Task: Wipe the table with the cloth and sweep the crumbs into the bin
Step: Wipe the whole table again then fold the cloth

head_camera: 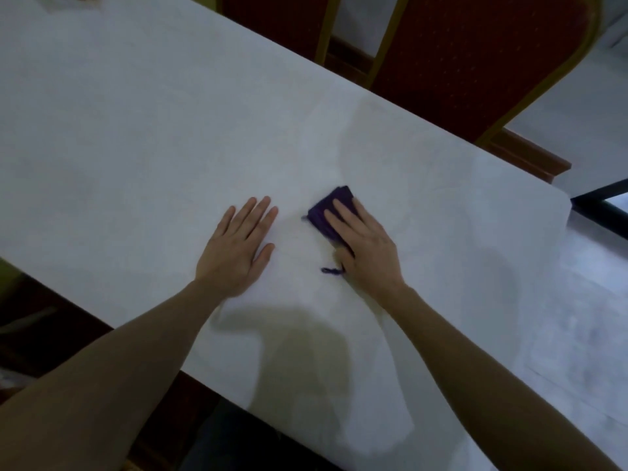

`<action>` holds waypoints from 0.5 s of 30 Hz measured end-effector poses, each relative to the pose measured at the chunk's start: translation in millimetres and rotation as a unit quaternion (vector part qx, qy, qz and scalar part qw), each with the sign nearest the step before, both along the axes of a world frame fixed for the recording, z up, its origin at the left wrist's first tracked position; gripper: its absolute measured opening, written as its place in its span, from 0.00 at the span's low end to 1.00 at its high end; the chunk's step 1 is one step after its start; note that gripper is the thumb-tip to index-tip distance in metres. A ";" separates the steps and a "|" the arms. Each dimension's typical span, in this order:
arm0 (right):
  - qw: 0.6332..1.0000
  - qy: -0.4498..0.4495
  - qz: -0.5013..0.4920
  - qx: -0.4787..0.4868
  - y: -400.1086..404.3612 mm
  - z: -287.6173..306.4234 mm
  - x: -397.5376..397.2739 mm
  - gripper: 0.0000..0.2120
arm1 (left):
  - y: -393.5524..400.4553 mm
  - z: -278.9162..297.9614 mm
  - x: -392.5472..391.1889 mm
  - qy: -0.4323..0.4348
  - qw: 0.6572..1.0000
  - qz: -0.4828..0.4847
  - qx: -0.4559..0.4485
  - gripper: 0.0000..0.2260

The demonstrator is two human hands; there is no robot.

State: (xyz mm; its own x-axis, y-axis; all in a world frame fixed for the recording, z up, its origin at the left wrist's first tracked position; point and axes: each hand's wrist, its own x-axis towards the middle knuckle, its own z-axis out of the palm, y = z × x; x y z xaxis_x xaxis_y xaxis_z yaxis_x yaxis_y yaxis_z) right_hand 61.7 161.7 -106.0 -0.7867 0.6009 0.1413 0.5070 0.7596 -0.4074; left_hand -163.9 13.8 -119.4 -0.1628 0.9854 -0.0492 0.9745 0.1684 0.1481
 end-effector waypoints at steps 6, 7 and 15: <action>0.985 -0.033 -0.169 -0.021 40.4 5.1 51.2 0.26 | 0.2 -0.4 0.8 -0.016 1.000 0.005 0.003 0.27; 0.974 -0.028 -0.220 -0.034 54.5 9.2 43.7 0.27 | 0.7 -0.1 0.6 -0.016 1.000 0.004 0.000 0.27; 0.964 -0.030 -0.258 -0.063 113.6 19.4 -112.3 0.26 | -10.2 7.0 -38.3 -0.079 0.996 0.022 0.025 0.27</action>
